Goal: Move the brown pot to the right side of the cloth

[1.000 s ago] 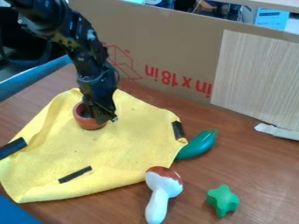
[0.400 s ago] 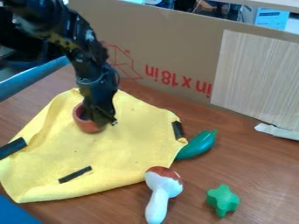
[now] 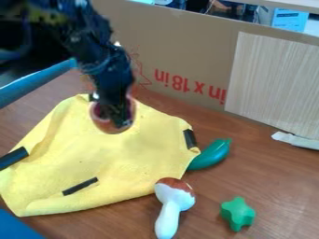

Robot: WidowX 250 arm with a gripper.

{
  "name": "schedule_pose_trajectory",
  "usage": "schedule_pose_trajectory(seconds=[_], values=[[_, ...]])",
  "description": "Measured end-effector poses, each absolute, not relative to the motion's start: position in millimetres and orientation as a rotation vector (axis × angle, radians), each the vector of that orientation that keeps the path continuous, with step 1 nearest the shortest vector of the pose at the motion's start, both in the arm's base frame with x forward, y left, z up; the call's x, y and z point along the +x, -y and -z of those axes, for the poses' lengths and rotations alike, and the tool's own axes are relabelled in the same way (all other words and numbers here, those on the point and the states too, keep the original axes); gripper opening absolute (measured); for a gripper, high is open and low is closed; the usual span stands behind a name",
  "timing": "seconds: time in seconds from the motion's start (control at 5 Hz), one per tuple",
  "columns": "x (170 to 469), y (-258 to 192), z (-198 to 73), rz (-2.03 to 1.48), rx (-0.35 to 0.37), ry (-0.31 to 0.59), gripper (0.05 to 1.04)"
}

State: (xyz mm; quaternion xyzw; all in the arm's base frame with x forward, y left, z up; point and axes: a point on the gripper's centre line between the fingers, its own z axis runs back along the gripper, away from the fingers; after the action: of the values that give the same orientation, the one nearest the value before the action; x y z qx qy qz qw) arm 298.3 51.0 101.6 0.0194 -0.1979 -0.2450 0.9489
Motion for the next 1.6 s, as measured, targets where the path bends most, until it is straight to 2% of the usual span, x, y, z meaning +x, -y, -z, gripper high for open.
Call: schedule_pose_trajectory(seconds=[0.4, 0.6, 1.0, 1.6], values=[[283.0, 8.3, -109.3, 0.643, -0.071, 0.334, 0.113], [286.1, 32.1, -113.9, 0.688, -0.086, 0.329, 0.113], [295.0, 67.9, -98.4, 0.784, -0.093, 0.305, 0.114], [302.1, 104.3, -73.4, 0.877, -0.146, 0.297, 0.113]])
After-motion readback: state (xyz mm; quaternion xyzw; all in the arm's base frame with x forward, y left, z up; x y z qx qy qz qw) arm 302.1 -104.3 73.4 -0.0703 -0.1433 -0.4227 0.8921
